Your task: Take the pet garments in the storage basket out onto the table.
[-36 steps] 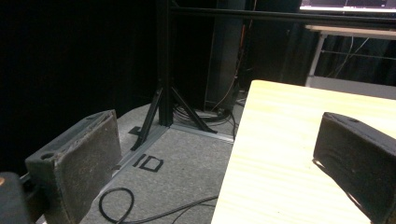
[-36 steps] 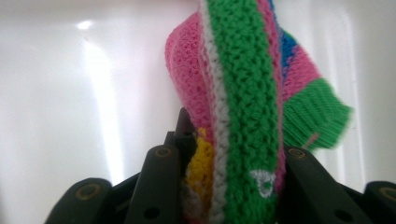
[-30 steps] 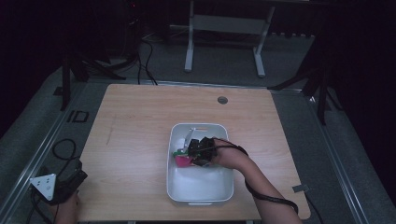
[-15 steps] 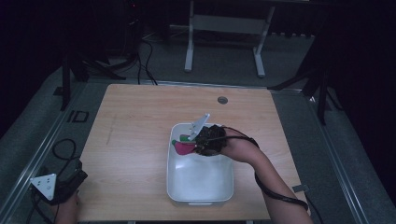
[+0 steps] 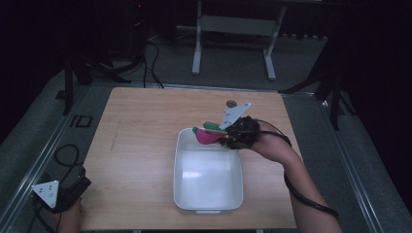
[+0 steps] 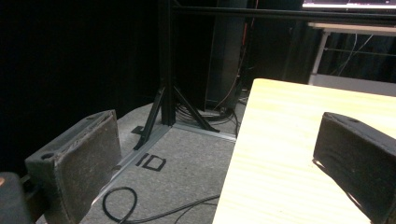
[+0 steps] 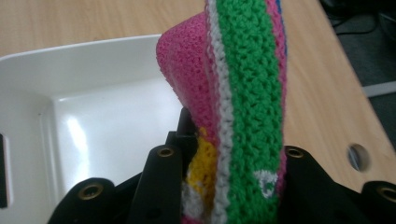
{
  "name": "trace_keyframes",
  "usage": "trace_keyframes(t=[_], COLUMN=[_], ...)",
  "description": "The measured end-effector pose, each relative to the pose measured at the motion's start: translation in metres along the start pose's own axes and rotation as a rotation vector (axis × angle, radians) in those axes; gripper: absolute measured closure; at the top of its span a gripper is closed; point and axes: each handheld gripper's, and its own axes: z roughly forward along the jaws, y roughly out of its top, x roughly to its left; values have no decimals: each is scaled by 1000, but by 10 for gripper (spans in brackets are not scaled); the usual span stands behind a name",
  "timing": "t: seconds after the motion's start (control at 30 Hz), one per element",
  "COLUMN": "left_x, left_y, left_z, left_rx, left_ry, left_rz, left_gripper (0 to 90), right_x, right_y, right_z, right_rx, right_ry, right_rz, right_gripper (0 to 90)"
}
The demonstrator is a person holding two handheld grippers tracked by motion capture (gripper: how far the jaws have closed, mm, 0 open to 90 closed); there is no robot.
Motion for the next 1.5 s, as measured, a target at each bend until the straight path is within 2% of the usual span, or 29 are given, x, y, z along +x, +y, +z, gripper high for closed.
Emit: trace_keyframes(t=[0.03, 0.1, 0.27, 0.3, 0.53, 0.6, 0.7, 0.8, 0.87, 1.1, 1.17, 1.33, 1.5], left_x=[0, 0, 0, 0, 0, 0, 0, 0, 0, -1, -1, -1, -1], left_y=[0, 0, 0, 0, 0, 0, 0, 0, 0, 0, 0, 0, 0], left_z=[0, 0, 0, 0, 0, 0, 0, 0, 0, 0, -1, 0, -1], left_rx=[0, -1, 2, 2, 2, 1, 0, 0, 0, -3, -4, -6, -5], left_ry=[0, 2, 3, 1, 3, 3, 4, 4, 4, 6, 6, 5, 2], left_rz=[0, 0, -1, 0, -1, 0, 1, 0, 0, 3, 10, 5, 4], left_gripper=[12, 12, 12, 12, 12, 12, 12, 12, 12, 12, 12, 12, 12], right_x=[0, -6, -15, -19, -32, -35, -36, -42, -43, -44, -42, -42, -39], right_y=[0, -7, -20, -27, -57, -67, -72, -95, -98, -119, -130, -149, -170], right_z=[0, -12, -28, -36, -61, -66, -69, -79, -80, -72, -59, -28, 9], right_rx=[0, -2, -10, -10, 0, -1, 0, 10, 11, 23, 12, 28, 26], right_ry=[0, -38, -66, -82, -140, -151, -160, -201, -201, -218, -250, -240, -278], right_rz=[0, 14, 50, 64, 128, 147, 156, 195, 203, 232, 241, 280, 321], right_gripper=[722, 721, 721, 721, 721, 720, 719, 717, 718, 714, 714, 713, 714])
